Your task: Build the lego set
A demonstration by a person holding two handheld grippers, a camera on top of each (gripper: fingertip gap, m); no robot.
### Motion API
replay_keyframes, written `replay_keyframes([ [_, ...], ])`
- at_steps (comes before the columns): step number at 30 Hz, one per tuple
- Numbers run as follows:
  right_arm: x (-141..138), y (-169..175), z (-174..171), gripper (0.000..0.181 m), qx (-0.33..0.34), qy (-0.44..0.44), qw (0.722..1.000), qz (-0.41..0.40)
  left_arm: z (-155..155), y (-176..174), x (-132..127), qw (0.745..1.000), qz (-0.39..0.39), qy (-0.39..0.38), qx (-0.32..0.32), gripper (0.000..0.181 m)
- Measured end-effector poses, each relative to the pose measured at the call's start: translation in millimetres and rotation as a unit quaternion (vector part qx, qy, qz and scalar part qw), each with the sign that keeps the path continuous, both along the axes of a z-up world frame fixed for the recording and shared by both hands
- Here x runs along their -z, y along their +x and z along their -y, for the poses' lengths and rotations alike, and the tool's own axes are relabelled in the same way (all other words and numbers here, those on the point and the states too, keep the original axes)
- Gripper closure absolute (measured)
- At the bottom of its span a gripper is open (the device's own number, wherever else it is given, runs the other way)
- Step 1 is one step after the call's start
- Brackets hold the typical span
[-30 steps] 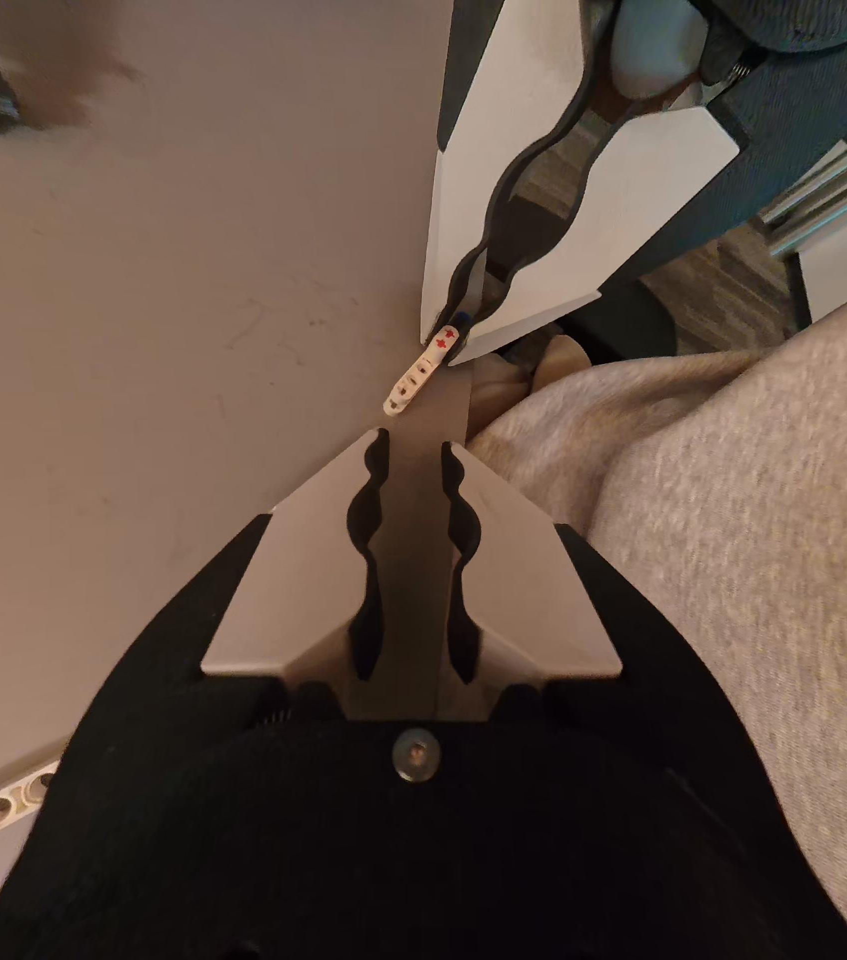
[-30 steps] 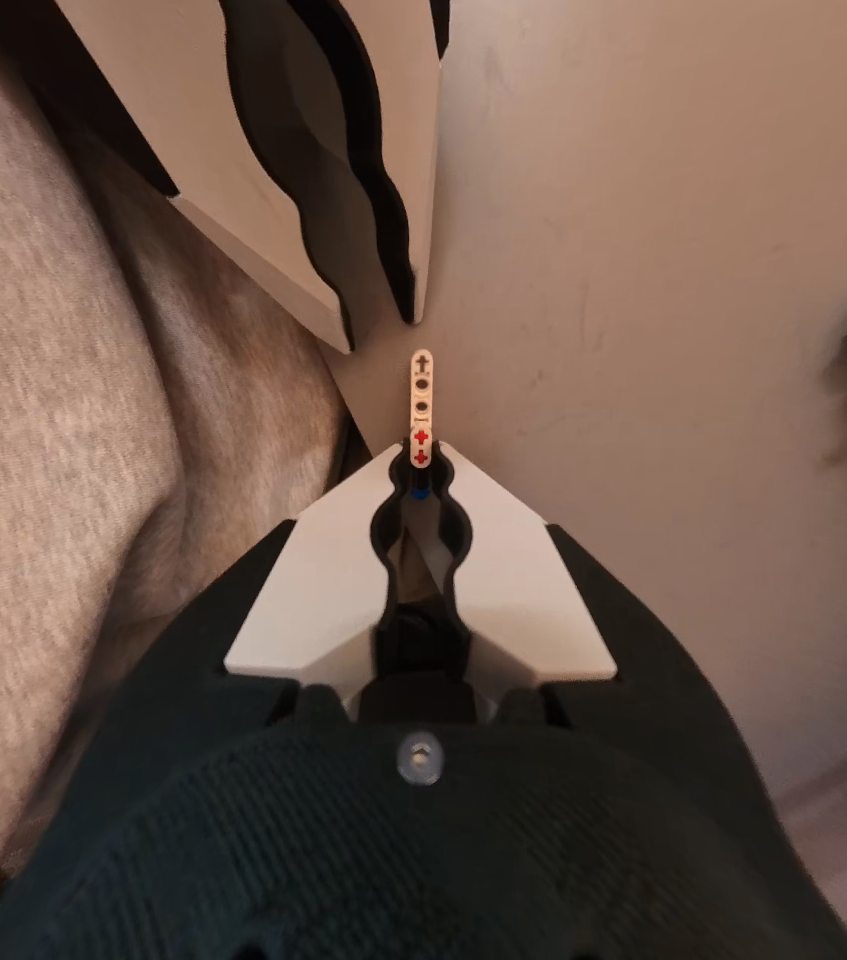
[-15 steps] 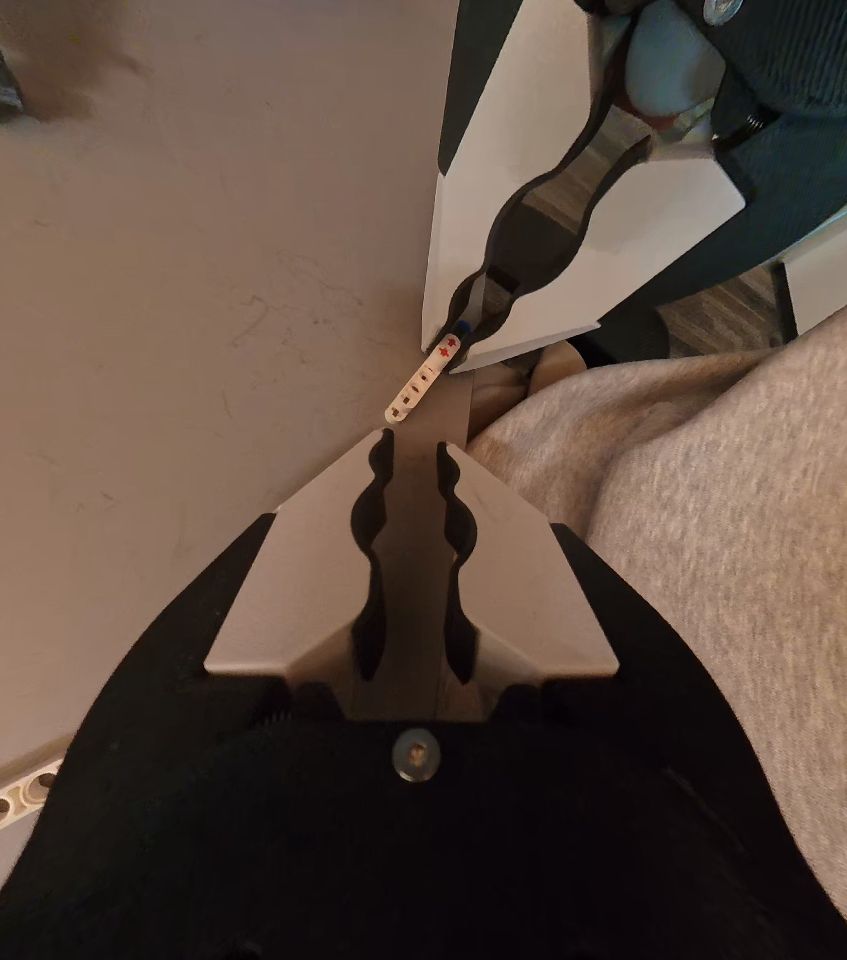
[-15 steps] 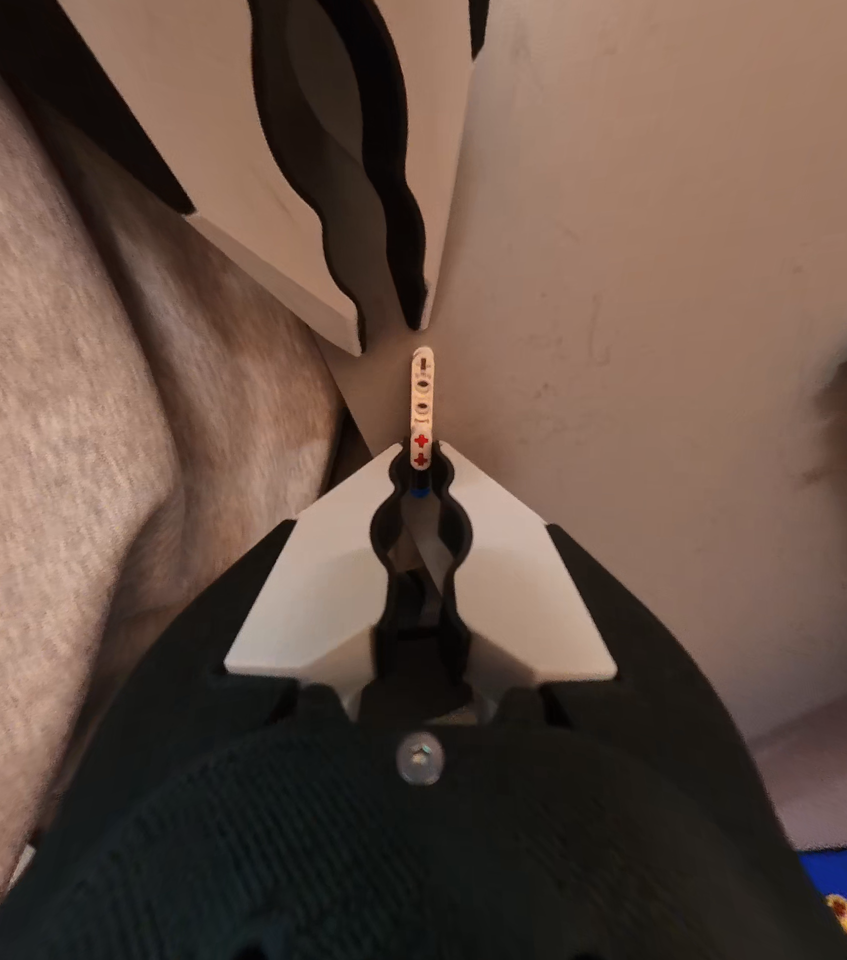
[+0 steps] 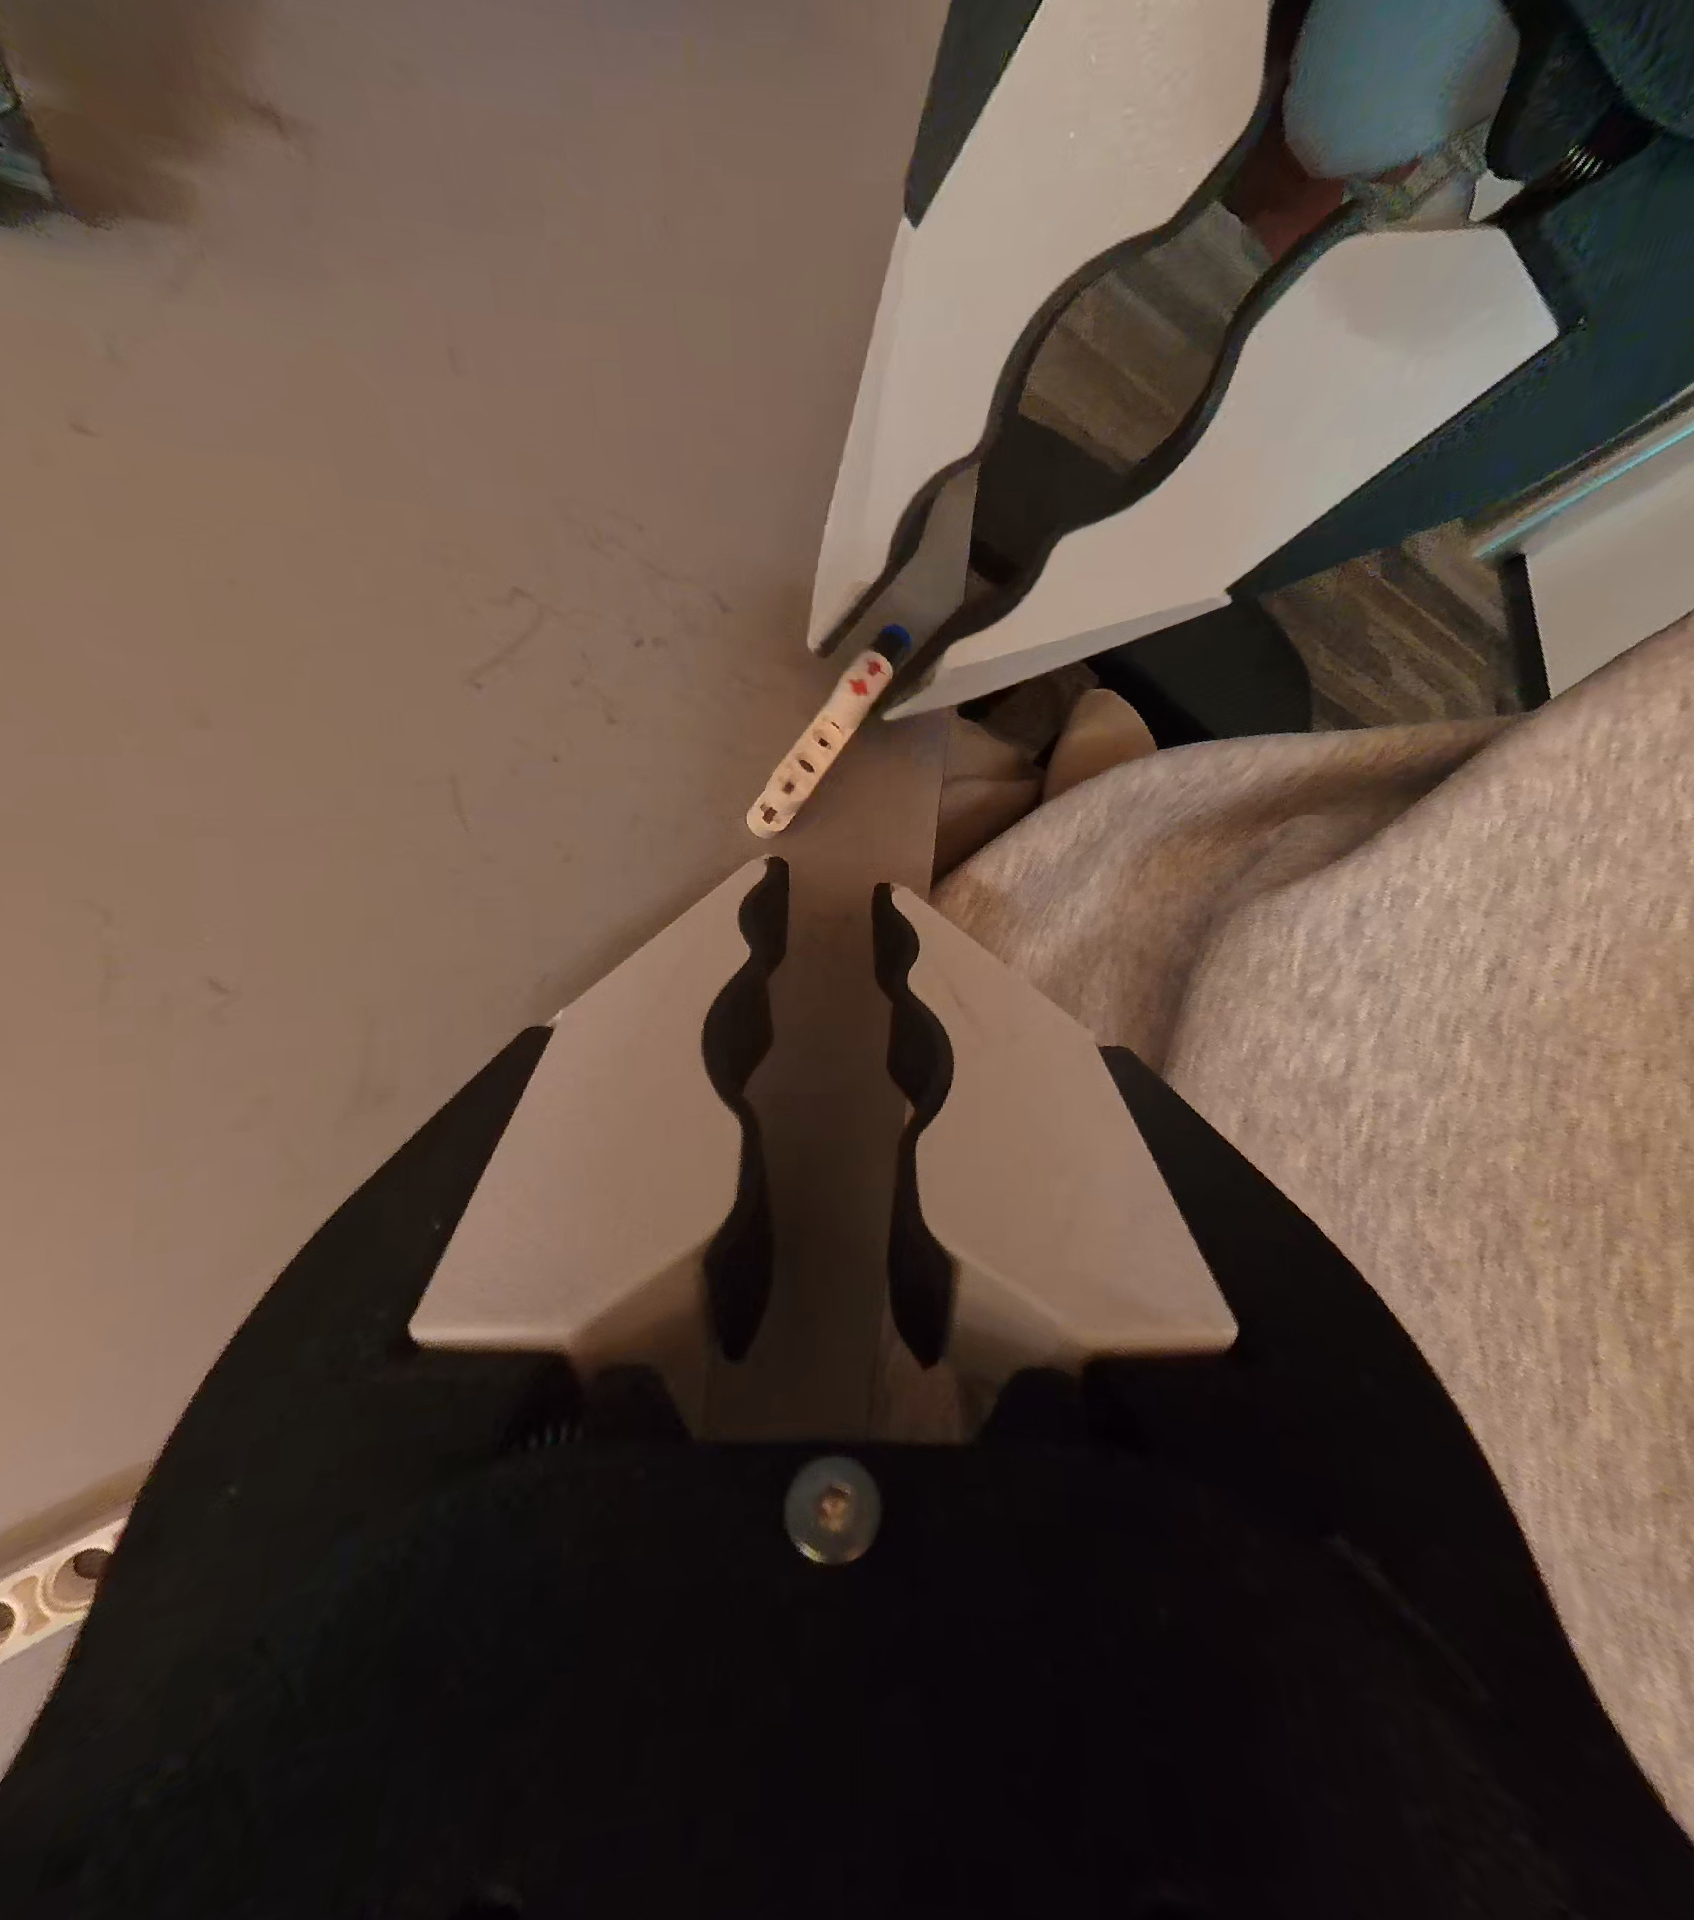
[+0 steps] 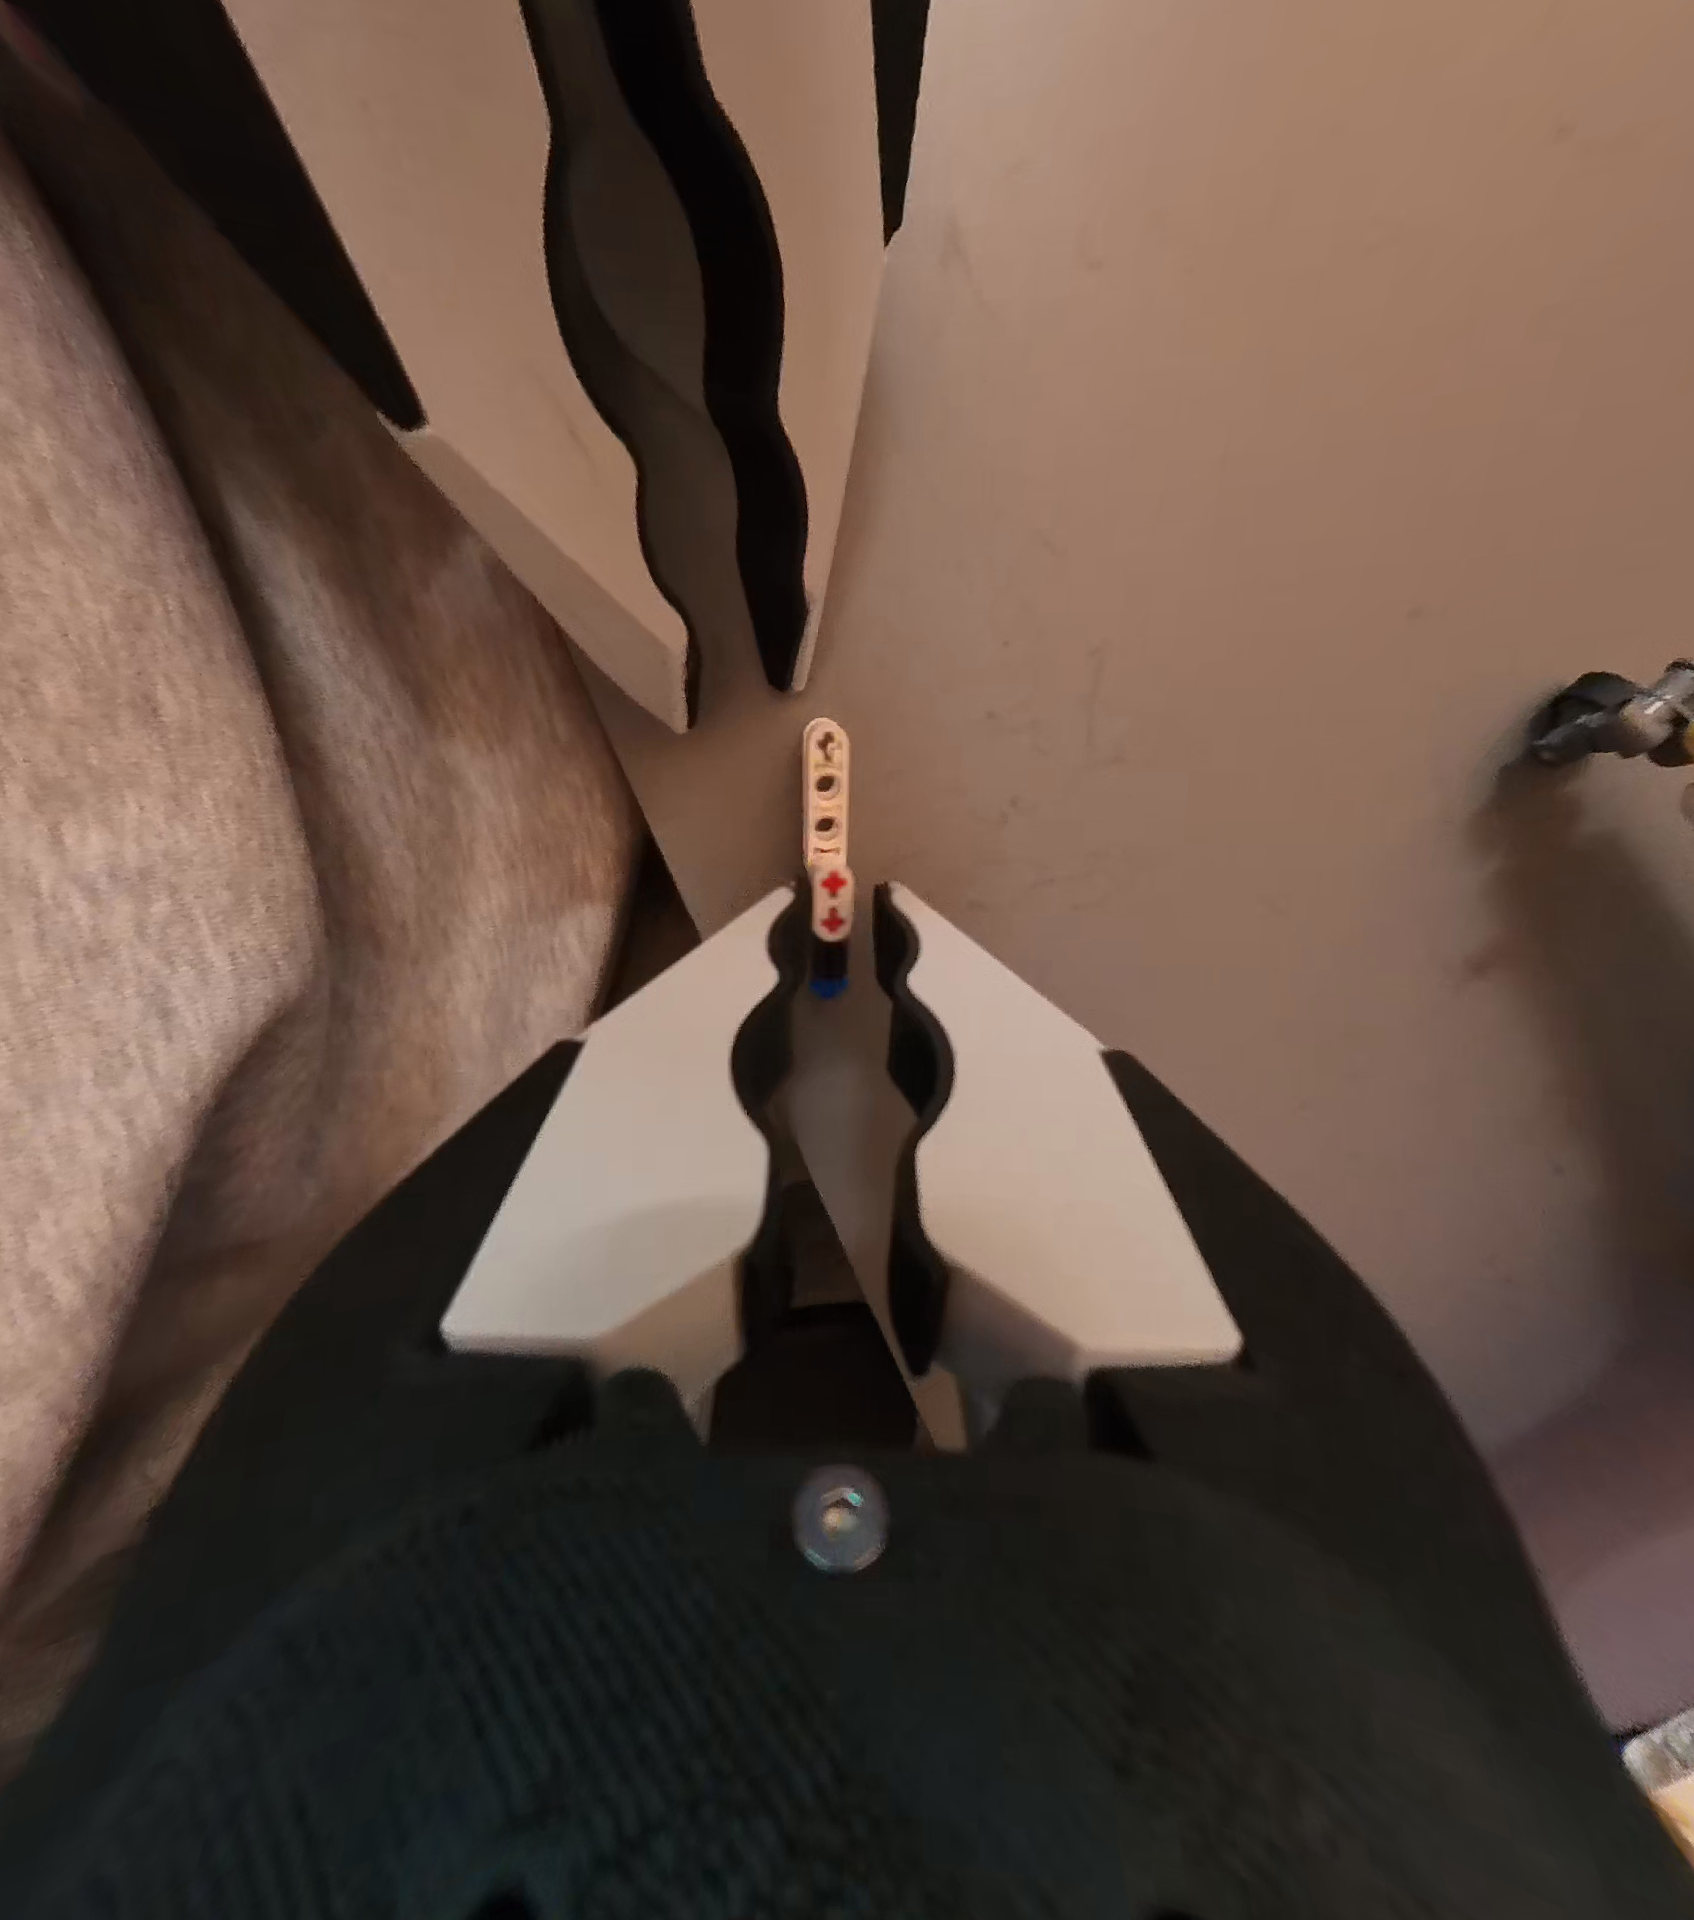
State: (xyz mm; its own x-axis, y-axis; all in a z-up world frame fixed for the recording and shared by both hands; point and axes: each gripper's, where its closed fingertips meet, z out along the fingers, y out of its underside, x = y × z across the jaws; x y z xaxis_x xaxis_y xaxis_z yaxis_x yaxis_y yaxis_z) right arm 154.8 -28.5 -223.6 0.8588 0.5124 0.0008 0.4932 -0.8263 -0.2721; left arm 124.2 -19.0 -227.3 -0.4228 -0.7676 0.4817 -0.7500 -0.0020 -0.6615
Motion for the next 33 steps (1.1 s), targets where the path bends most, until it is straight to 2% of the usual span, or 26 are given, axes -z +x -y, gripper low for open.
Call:
replay_keyframes([
  [10, 0.4, -6.1, -0.5, 0.175, -0.019, -0.007, 1.000, 0.003, -0.1, 0.1, -0.1, 1.000, -0.001, -0.002, 0.000, 0.167],
  [23, -0.2, -8.5, 0.5, 0.175, -0.102, 0.040, 0.983, 0.148, -0.2, 0.1, -0.5, 1.000, -0.002, -0.009, -0.001, 0.167],
  [33, 0.3, -9.8, 0.6, 0.175, -0.127, 0.038, 0.975, 0.178, -0.7, 0.4, -0.4, 1.000, -0.004, -0.012, -0.004, 0.167],
])
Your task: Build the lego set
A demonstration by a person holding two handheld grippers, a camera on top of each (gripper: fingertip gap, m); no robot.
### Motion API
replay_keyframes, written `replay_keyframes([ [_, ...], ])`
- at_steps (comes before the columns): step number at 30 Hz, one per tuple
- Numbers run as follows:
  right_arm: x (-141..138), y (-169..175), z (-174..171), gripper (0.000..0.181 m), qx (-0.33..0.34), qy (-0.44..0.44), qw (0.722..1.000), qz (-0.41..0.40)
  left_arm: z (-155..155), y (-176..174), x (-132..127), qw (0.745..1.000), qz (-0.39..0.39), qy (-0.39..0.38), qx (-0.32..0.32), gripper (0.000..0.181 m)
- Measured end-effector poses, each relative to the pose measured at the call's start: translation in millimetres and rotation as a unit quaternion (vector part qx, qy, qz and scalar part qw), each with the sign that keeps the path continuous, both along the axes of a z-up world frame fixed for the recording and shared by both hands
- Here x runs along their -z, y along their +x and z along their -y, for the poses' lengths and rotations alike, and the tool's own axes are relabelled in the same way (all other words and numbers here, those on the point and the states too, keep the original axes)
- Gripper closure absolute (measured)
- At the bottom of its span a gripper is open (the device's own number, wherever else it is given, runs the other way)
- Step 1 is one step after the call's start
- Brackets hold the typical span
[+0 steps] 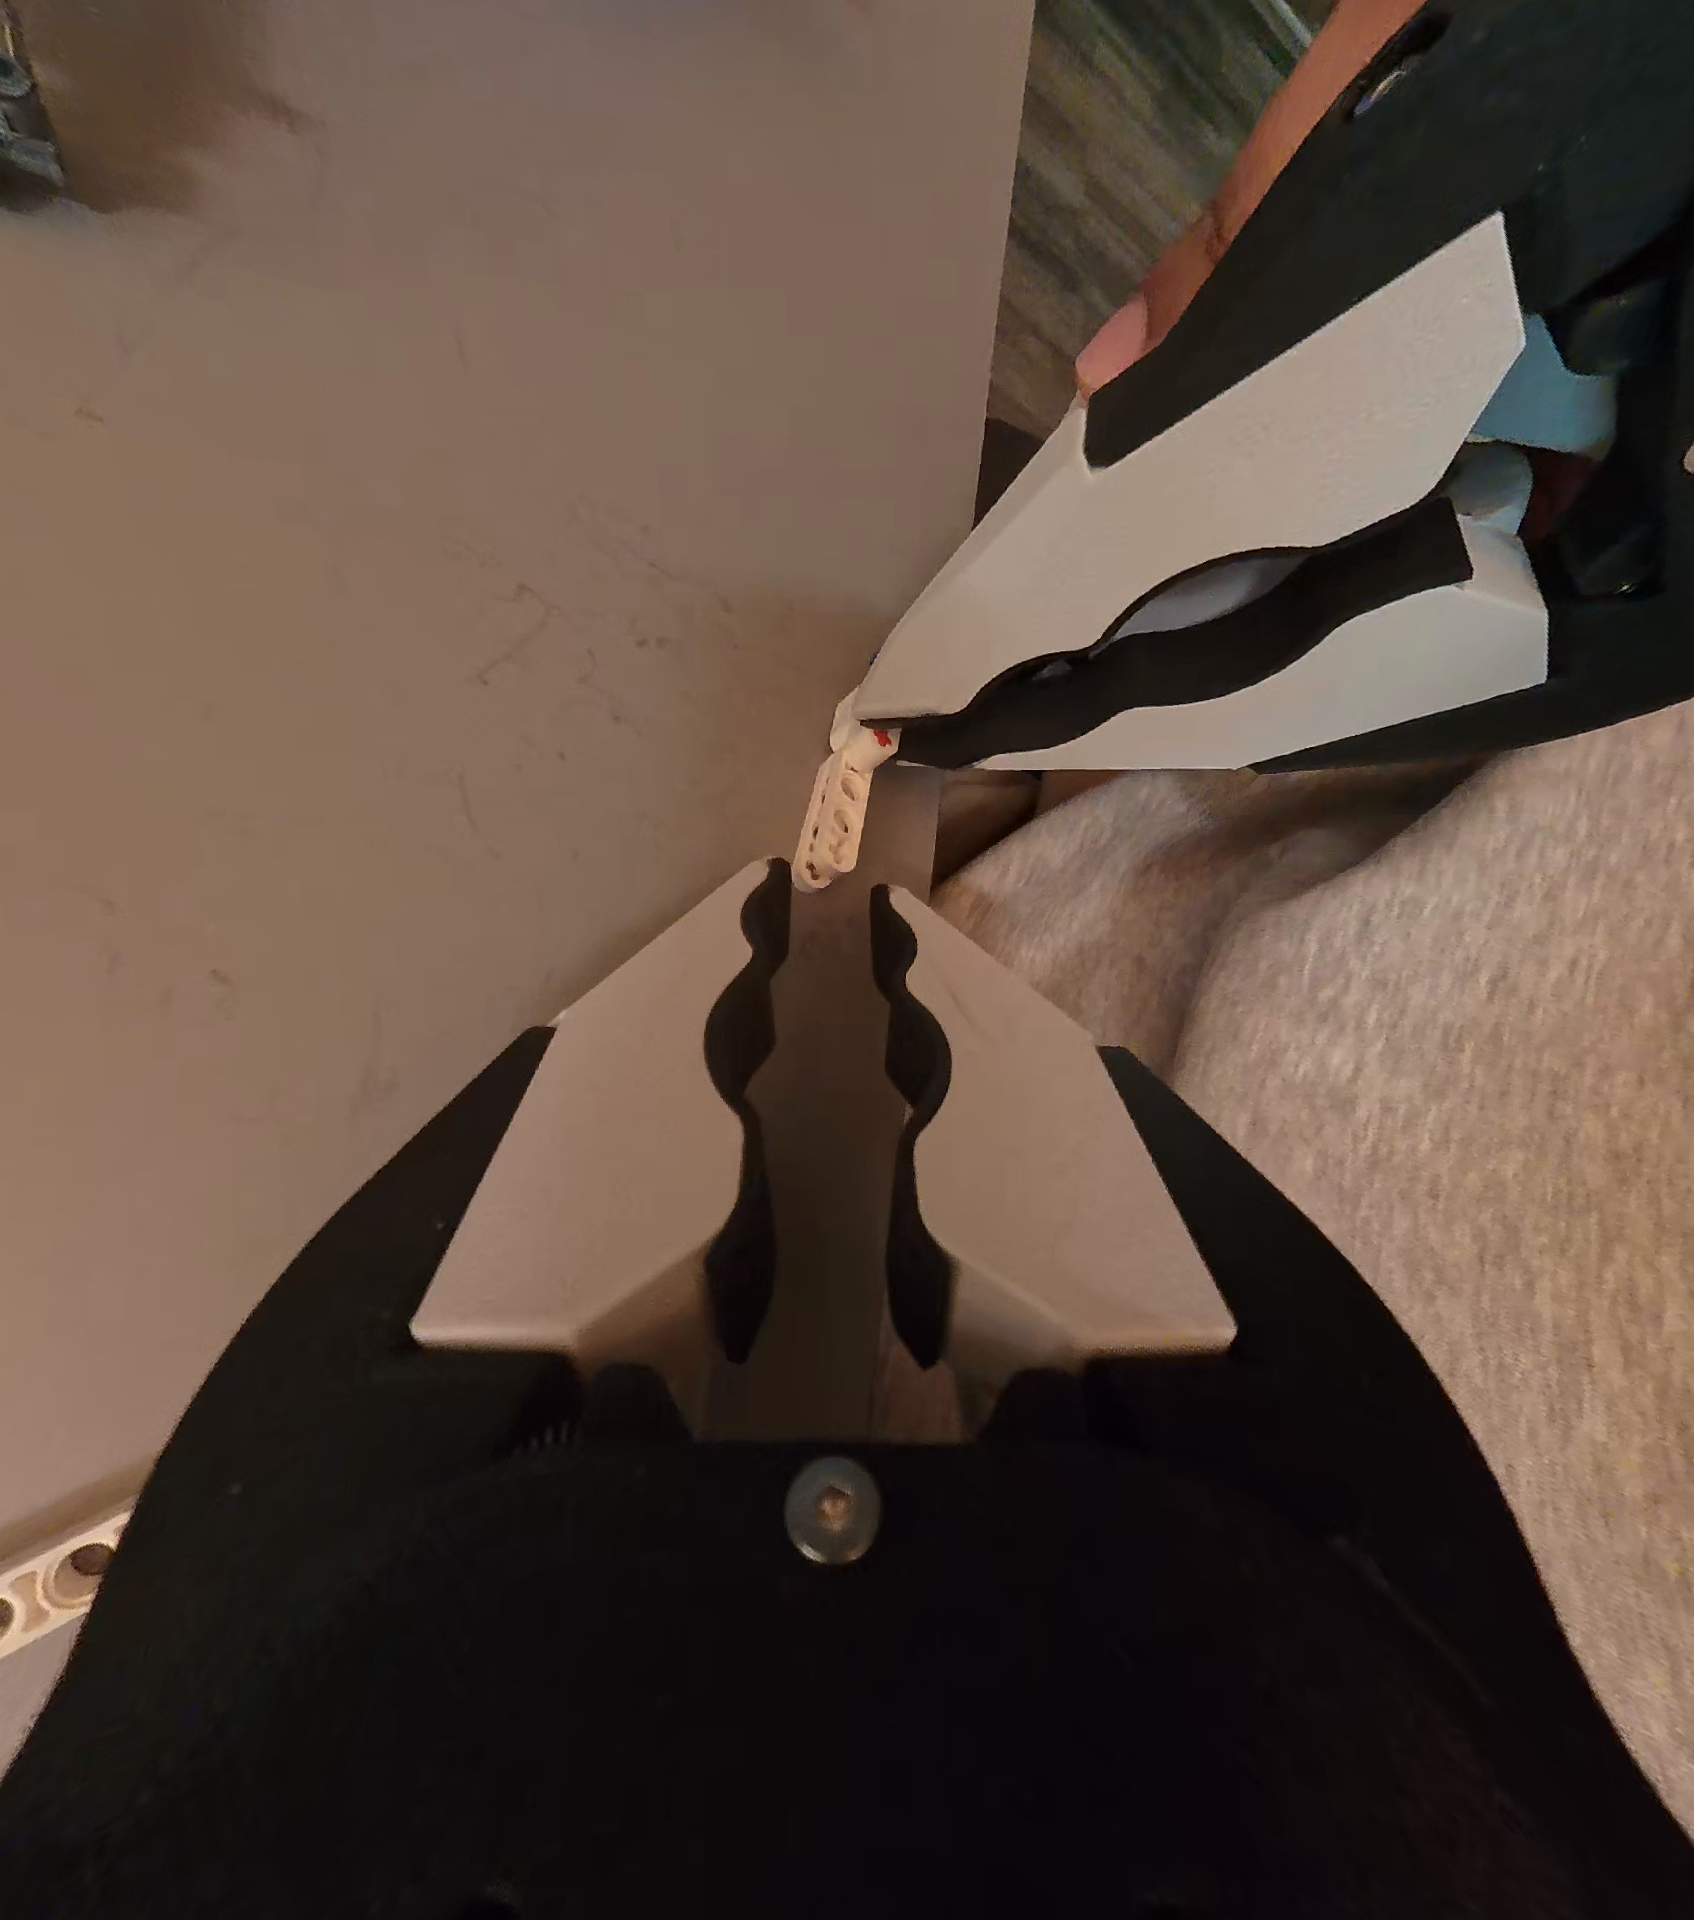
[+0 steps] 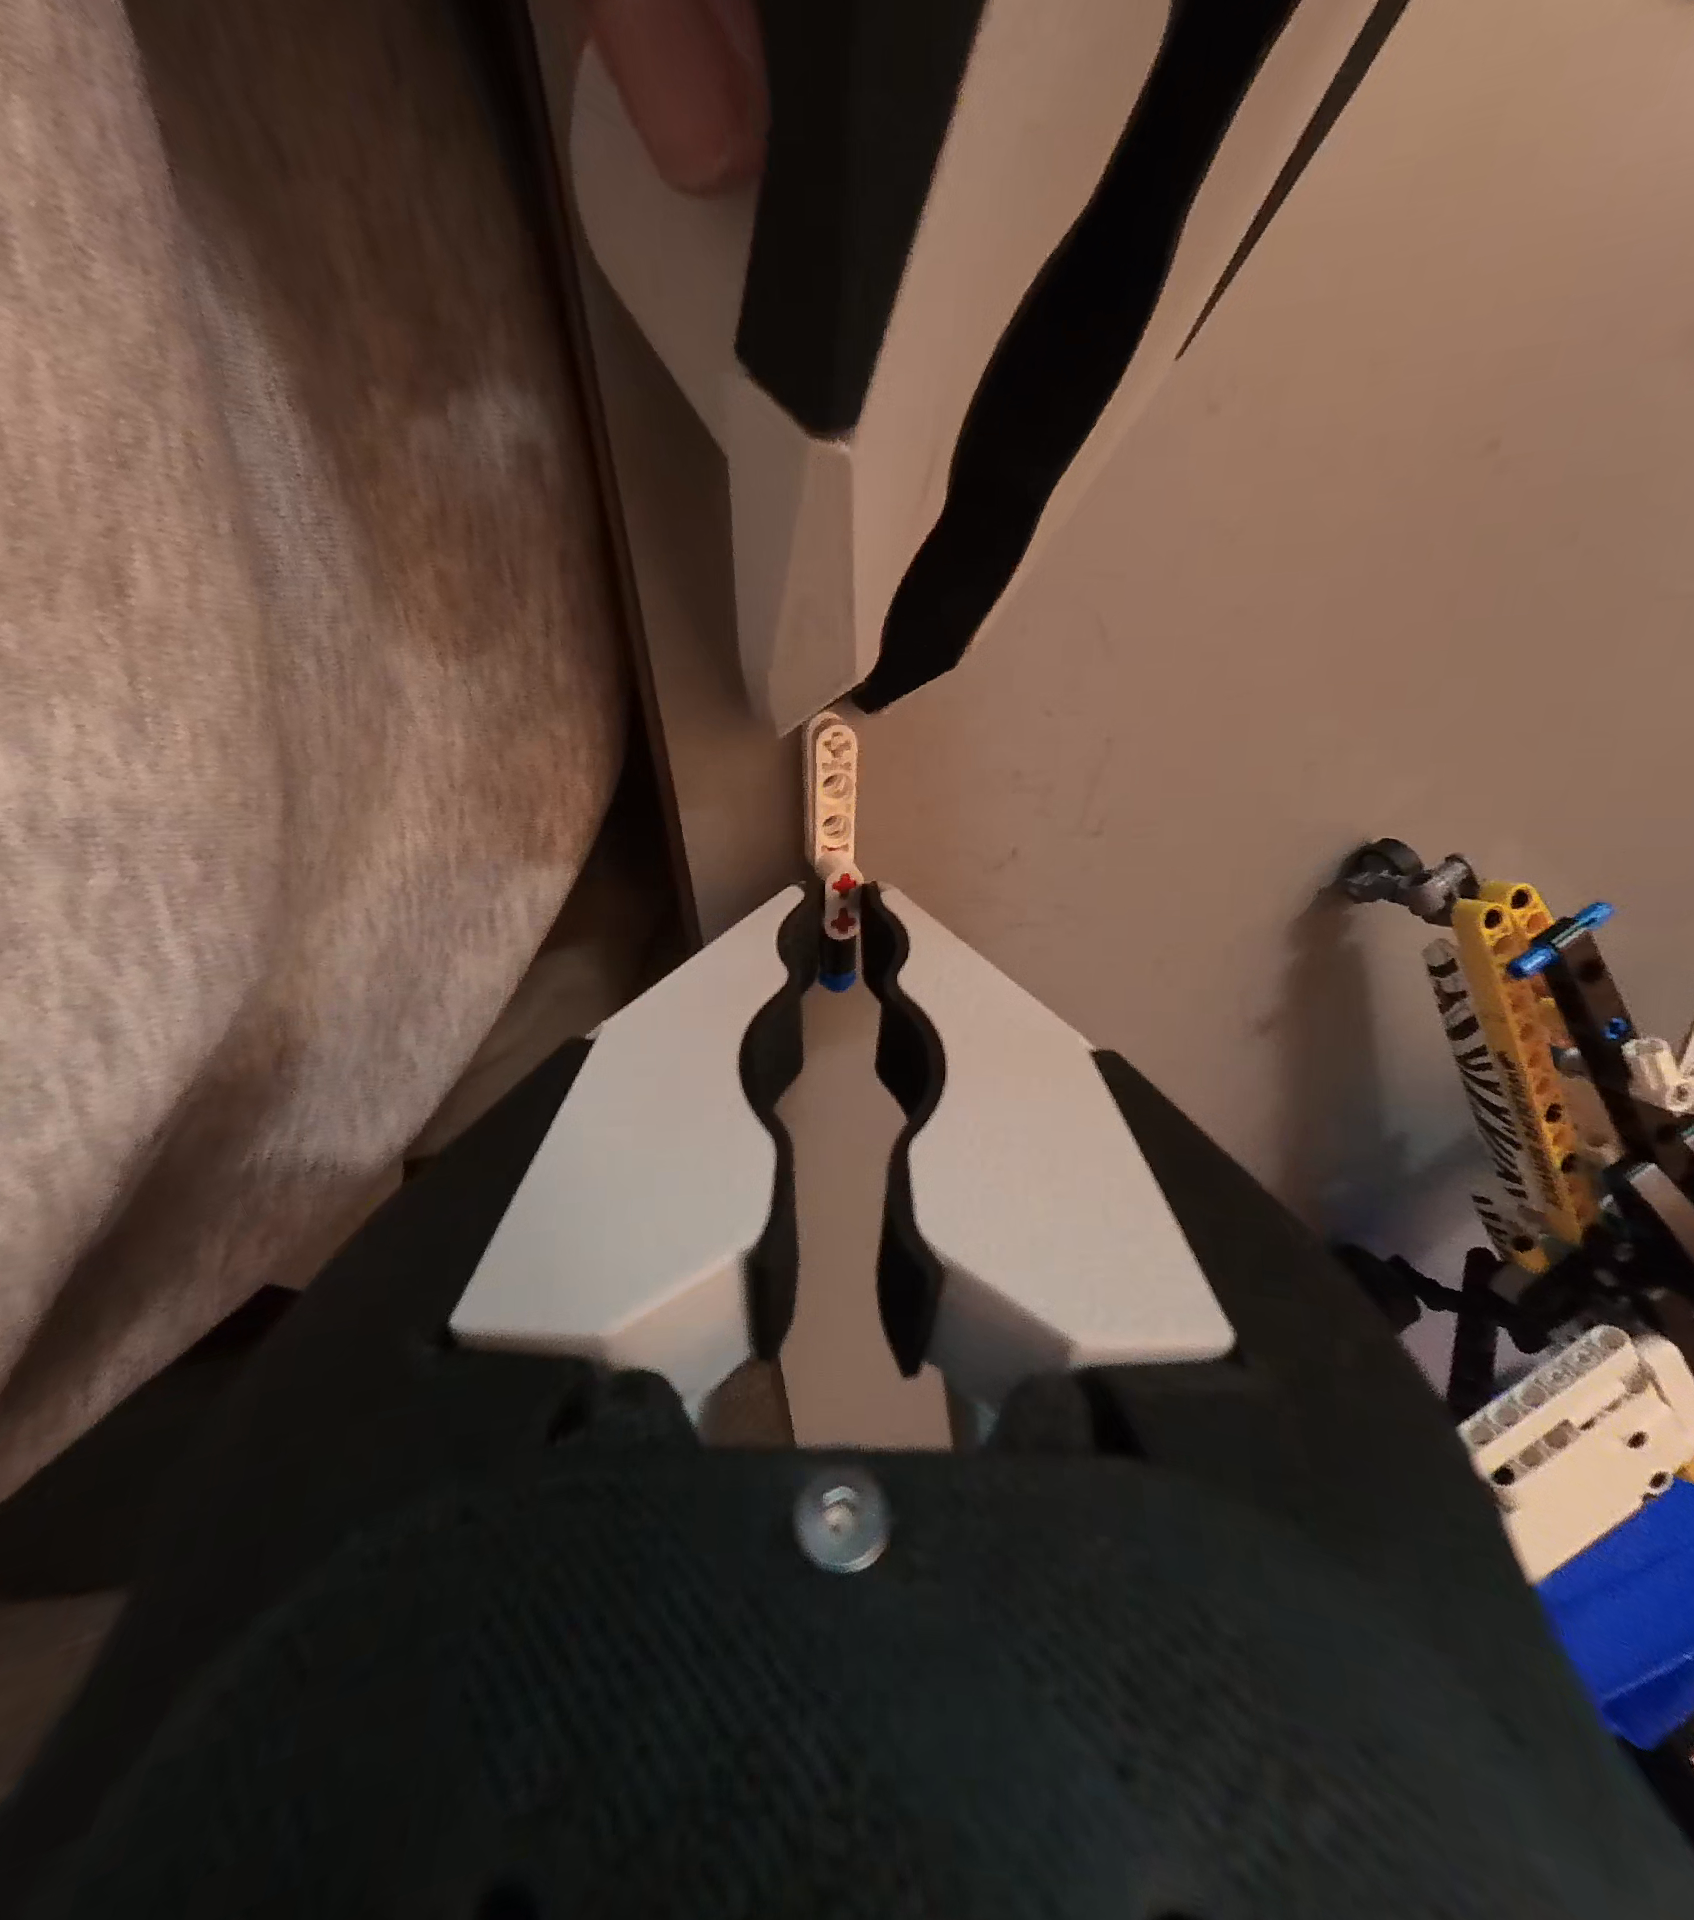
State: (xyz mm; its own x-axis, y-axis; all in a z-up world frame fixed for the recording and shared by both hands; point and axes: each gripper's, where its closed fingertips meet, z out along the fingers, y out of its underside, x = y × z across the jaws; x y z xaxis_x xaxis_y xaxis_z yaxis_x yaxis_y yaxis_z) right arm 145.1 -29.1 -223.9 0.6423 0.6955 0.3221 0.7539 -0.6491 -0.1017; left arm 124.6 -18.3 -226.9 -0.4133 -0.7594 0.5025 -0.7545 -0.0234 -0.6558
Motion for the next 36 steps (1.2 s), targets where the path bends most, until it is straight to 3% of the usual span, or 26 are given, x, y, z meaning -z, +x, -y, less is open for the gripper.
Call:
replay_keyframes([
  [12, 1.2, -0.8, -1.5, 0.175, 0.012, 0.000, 0.999, -0.043, -1.8, 0.9, -3.0, 1.000, 0.004, -0.014, -0.007, 0.165],
  [17, -7.7, 10.2, -12.6, 0.175, 0.091, 0.043, 0.984, -0.144, -23.1, 12.9, -34.9, 0.990, 0.080, -0.096, -0.065, 0.156],
  [19, -21.1, 15.4, -24.3, 0.175, 0.143, 0.080, 0.960, -0.225, -38.7, 17.6, -49.3, 0.979, 0.119, -0.131, -0.097, 0.154],
  [21, -38.8, 19.2, -37.9, 0.175, 0.191, 0.123, 0.918, -0.326, -49.3, 19.6, -62.0, 0.967, 0.153, -0.165, -0.115, 0.152],
  [27, -80.4, 11.5, -66.7, 0.175, 0.234, 0.178, 0.738, -0.607, -55.1, 20.7, -77.0, 0.944, 0.170, -0.259, -0.113, 0.153],
  [29, -80.7, 7.3, -74.0, 0.175, 0.225, 0.190, 0.710, -0.640, -56.8, 19.6, -80.4, 0.937, 0.170, -0.285, -0.108, 0.156],
  [36, -81.3, -1.0, -93.8, 0.175, 0.176, 0.218, 0.653, -0.704, -69.8, 21.2, -85.3, 0.926, 0.190, -0.297, -0.132, 0.170],
])
